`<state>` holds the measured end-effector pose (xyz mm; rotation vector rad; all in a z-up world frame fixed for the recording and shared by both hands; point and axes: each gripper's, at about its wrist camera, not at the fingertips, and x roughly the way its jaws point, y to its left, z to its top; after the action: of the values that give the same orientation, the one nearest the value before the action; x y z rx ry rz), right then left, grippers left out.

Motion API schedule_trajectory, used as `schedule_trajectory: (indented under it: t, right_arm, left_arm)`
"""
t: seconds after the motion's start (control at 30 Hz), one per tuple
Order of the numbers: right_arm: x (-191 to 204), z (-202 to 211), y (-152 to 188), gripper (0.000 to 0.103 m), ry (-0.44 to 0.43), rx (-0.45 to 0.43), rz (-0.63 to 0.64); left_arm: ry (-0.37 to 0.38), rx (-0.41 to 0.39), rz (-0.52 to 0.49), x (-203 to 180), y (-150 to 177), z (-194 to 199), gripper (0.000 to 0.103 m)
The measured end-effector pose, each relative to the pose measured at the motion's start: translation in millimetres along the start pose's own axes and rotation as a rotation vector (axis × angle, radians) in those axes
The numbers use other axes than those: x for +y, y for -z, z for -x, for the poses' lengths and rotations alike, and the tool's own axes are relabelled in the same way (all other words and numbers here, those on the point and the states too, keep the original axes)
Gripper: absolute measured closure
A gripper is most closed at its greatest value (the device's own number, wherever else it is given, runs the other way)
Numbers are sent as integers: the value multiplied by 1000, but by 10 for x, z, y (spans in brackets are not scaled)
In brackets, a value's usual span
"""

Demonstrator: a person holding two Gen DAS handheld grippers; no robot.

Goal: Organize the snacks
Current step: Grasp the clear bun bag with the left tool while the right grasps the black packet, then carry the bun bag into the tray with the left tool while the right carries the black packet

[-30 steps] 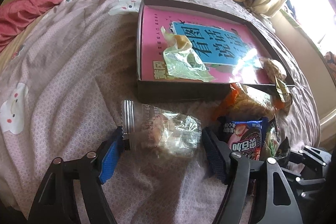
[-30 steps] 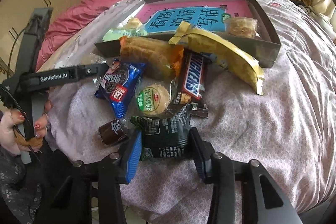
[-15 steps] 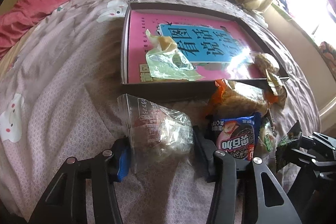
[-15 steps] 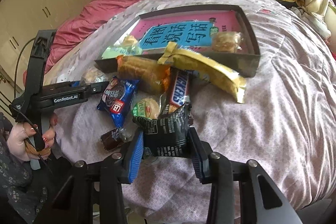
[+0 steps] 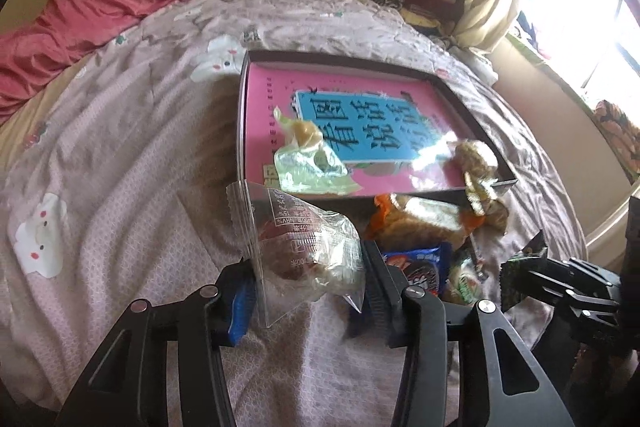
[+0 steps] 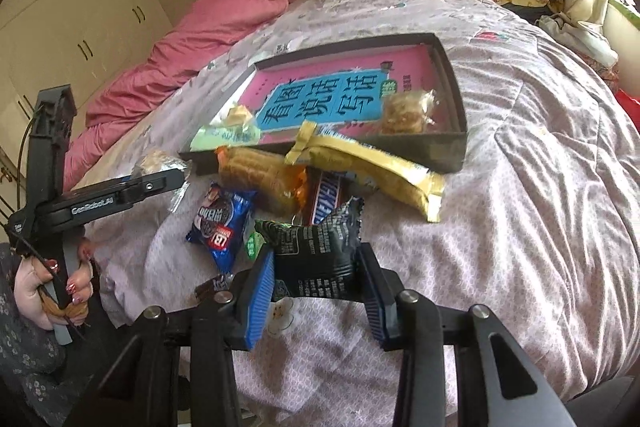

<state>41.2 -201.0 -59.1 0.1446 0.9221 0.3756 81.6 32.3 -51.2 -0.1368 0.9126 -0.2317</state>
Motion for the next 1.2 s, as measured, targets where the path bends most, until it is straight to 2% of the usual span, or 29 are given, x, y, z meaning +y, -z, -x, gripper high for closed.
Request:
schedule_trajectory:
  t: [0.2,0.57,1.2]
  right_arm:
    - [-26,84,-85,62,12,-50,-11]
    - [-90,196,-245,62,48,-114,-13]
    - [-313,236,-586,62,89,-206,-64]
  left_arm:
    - [9,-47,11,-40,-78,163,54]
    - [17,-61,18,-139,-161,223,54]
    - [42,-83,40,-299,-561,34,54]
